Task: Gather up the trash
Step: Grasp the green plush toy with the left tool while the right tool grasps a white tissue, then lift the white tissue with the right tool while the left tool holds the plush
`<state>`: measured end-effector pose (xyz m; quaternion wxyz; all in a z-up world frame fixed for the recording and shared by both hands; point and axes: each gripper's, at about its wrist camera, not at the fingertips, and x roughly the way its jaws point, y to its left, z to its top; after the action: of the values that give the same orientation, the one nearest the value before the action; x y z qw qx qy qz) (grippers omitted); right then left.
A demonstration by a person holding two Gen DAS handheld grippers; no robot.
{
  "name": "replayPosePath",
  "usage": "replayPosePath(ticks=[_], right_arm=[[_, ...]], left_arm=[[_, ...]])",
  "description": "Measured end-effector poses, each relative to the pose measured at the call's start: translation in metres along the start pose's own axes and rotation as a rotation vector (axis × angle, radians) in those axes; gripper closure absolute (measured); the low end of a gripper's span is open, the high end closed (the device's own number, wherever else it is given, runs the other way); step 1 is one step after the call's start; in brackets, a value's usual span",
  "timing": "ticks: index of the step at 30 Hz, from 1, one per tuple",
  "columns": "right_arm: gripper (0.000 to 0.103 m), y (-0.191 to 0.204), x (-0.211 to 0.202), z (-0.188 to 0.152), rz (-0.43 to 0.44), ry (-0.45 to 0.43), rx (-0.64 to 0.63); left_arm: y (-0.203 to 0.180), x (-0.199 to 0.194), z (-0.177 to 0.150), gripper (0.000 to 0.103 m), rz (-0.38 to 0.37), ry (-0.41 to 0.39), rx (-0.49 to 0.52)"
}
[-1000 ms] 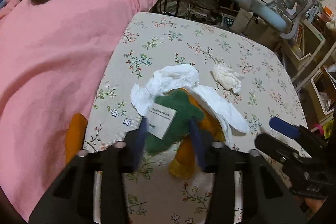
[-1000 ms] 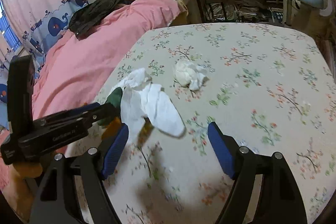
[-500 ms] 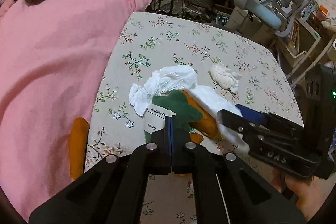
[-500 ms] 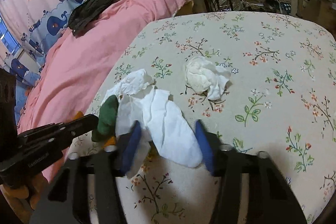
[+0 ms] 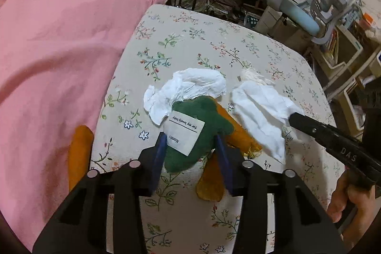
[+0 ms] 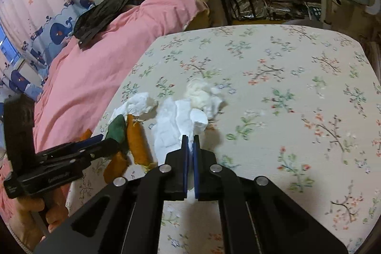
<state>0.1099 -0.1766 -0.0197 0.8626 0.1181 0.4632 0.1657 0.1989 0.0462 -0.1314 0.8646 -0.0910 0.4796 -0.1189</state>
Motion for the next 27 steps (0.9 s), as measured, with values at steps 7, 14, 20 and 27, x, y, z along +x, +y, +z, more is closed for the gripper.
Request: replayPosePath(ticks=[7, 14, 20, 27], right_arm=[[0.054, 0.004, 0.005, -0.003, -0.040, 0.033, -0.053], [0.045, 0.024, 0.019, -0.006, -0.060, 0.004, -0.148], [0.094, 0.033, 0.032, -0.015, -0.153, 0.047, -0.258], [0.099, 0.023, 0.000, -0.009, -0.106, -0.011, -0.183]], left_arm=[[0.001, -0.018, 0.006, 0.081, -0.024, -0.052, -0.006], [0.006, -0.028, 0.011, 0.081, -0.023, -0.078, -0.021], [0.013, -0.030, 0.012, 0.081, 0.010, -0.085, -0.042], [0.024, -0.047, 0.011, 0.081, 0.026, -0.130, -0.073]])
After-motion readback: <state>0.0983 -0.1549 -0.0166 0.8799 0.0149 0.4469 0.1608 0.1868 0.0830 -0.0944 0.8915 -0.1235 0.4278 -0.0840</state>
